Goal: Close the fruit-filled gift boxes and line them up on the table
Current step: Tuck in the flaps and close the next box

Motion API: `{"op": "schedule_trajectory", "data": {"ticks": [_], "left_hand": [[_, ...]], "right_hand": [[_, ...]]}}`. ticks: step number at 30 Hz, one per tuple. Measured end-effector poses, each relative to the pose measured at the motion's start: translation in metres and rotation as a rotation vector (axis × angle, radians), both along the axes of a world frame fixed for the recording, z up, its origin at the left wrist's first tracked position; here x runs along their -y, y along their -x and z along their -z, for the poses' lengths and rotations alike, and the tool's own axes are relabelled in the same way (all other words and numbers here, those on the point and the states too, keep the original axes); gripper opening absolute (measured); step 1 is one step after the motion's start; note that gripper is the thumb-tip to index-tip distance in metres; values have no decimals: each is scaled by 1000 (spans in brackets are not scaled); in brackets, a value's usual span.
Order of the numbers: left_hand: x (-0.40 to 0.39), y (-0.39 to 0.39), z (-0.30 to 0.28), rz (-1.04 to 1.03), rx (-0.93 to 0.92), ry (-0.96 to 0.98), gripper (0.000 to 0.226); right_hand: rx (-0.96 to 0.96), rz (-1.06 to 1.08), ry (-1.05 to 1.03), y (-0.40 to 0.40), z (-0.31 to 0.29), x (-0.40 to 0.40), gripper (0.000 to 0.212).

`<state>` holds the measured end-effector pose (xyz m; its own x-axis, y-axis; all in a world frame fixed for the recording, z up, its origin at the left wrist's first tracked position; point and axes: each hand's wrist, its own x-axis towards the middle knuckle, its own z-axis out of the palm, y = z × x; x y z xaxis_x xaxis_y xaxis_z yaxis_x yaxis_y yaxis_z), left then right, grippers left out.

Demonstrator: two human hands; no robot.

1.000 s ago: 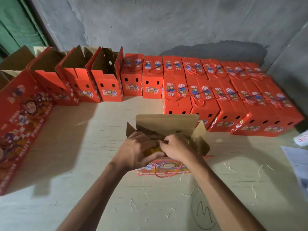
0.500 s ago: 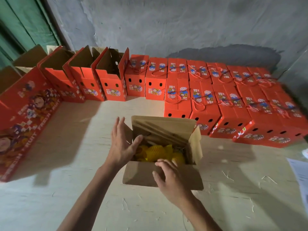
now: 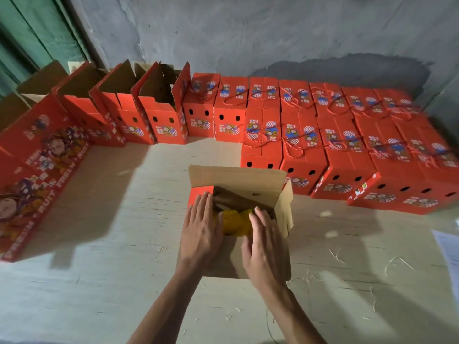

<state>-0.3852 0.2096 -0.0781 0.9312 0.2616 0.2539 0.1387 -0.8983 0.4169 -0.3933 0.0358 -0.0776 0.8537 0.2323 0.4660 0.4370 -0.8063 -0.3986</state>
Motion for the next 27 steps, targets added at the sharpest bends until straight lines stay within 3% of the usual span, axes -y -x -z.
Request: {"op": "schedule_trajectory", "data": {"ticks": [3,7,9,12,13,16,19,23,27], "left_hand": [[-1,-4,3,-13,-95,-97,66],[-2,-5,4,24,-215,-169,74],[-3,-7,4,30,-253,-174,74],[-4,-7,3,28,-247,-124,69],[-5,-8,3,24,-226,-84,67],[-10,-15,2,3,-126,45,56],[-23,-25,-2,-7,-4,161,41],[-33,-30,-7,53,120,228,39],[-42,-36,-7,85,133,298,38]], "right_hand": [[127,63,-69,-15,-9,14,51],[239,178,-364,-39,-28,32,55],[137,207,-560,-51,-36,38,59],[-233,200,-816,-64,-42,36,66],[-319,136,-803,-64,-39,35,66],[-463,-154,-506,-59,-27,34,60],[-379,-236,-195,-65,-16,33,42],[-483,-156,-346,-76,-21,38,46],[-266,-161,-224,-80,-12,39,48]]}}
